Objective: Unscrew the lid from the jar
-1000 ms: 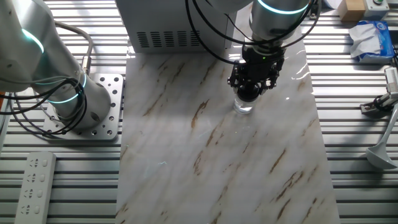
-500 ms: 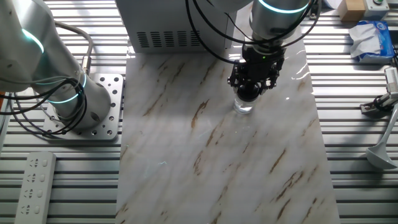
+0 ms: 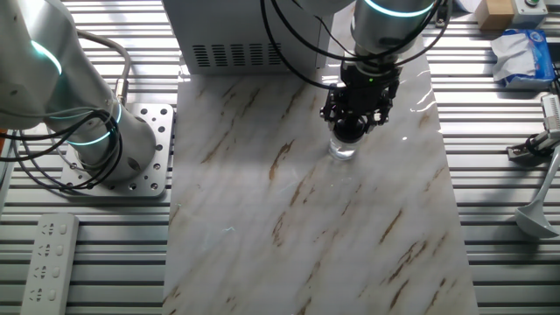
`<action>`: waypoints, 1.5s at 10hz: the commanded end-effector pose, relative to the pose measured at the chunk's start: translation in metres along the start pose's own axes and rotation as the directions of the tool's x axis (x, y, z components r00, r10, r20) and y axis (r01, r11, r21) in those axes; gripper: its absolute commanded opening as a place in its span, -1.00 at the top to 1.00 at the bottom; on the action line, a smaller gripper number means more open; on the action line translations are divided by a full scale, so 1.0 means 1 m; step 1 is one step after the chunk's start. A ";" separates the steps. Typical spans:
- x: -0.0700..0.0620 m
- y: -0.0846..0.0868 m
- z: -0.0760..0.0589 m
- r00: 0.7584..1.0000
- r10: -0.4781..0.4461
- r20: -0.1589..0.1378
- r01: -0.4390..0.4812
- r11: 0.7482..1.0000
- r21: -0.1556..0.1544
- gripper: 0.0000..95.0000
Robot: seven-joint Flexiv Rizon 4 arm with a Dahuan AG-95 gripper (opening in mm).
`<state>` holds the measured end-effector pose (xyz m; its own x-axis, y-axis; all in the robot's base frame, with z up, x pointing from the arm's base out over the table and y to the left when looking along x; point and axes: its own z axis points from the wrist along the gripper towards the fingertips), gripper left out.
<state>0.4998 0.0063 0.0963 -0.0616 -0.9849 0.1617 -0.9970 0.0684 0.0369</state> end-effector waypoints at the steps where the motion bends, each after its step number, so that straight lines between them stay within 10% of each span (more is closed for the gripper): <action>1: -0.002 -0.001 0.016 1.000 -0.002 0.000 0.002 1.000 -0.004 0.60; 4: -0.002 -0.001 0.016 1.000 -0.003 -0.001 0.003 1.000 -0.009 0.60; 5: -0.002 -0.001 0.016 1.000 -0.002 -0.004 0.002 1.000 -0.014 0.20; 9: -0.002 -0.001 0.016 1.000 -0.003 -0.008 0.003 1.000 -0.015 0.20; 10: -0.002 -0.001 0.016 1.000 -0.008 -0.008 0.008 1.000 -0.015 -0.20; 12: -0.002 -0.001 0.016 1.000 -0.016 -0.015 0.016 1.000 -0.018 -0.20; 13: -0.002 -0.001 0.016 0.999 -0.021 -0.025 0.020 1.000 -0.019 -0.60; 15: -0.002 -0.001 0.016 0.999 -0.028 -0.035 0.027 0.999 -0.022 -0.60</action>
<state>0.5010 0.0085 0.0946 -0.0308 -0.9799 0.1971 -0.9972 0.0437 0.0614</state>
